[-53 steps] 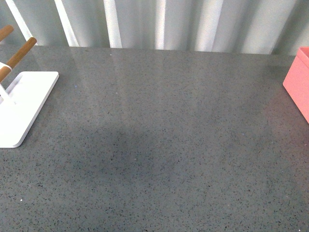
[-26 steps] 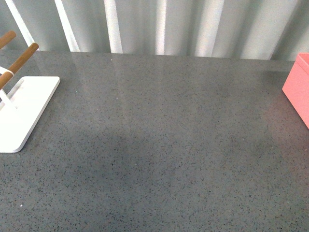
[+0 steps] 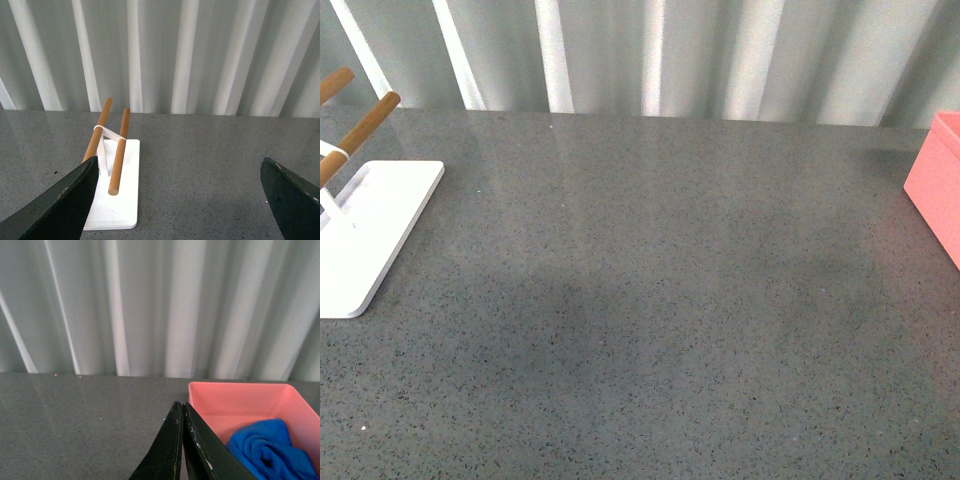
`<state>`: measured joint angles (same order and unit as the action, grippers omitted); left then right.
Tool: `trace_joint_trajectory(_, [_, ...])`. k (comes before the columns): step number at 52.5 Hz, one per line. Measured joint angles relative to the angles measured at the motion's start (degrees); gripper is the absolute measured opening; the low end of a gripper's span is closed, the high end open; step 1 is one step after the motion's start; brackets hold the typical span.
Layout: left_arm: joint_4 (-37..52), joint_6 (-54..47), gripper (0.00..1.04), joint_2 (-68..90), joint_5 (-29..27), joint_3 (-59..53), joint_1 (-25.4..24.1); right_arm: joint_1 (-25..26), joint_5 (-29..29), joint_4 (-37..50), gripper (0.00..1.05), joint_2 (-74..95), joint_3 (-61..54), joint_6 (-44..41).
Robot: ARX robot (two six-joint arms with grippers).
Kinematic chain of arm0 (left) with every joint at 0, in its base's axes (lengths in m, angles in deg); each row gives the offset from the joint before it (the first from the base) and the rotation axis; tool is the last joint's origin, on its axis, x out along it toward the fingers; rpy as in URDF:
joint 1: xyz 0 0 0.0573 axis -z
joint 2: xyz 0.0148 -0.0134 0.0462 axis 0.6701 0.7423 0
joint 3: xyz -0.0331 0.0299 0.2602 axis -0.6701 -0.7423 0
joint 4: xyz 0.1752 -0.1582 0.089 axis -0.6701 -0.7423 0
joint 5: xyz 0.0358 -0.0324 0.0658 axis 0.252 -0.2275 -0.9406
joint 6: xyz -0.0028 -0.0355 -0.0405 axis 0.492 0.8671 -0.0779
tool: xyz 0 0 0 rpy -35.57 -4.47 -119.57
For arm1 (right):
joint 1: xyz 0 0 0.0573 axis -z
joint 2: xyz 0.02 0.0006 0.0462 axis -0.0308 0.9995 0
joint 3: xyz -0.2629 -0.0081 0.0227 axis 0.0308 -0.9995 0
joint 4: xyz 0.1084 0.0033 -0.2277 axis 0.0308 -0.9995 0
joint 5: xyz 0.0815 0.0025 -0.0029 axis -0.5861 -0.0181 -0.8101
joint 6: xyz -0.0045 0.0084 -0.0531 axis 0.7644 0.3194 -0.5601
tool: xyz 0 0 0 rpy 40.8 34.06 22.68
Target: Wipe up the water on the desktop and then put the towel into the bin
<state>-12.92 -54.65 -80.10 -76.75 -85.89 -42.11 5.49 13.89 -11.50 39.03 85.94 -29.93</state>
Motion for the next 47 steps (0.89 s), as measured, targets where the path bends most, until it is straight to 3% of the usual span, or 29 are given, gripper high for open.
trace_joint_trajectory(6, [0.0, 0.0, 0.98, 0.0, 0.0, 0.0, 0.0, -3.5, 2.4, -0.4, 0.03, -3.7, -3.1, 0.0])
trace_joint_trajectory(47, [0.0, 0.0, 0.98, 0.0, 0.0, 0.0, 0.0, -3.6, 2.9, -10.8, 0.03, -23.9, -11.3, 0.2])
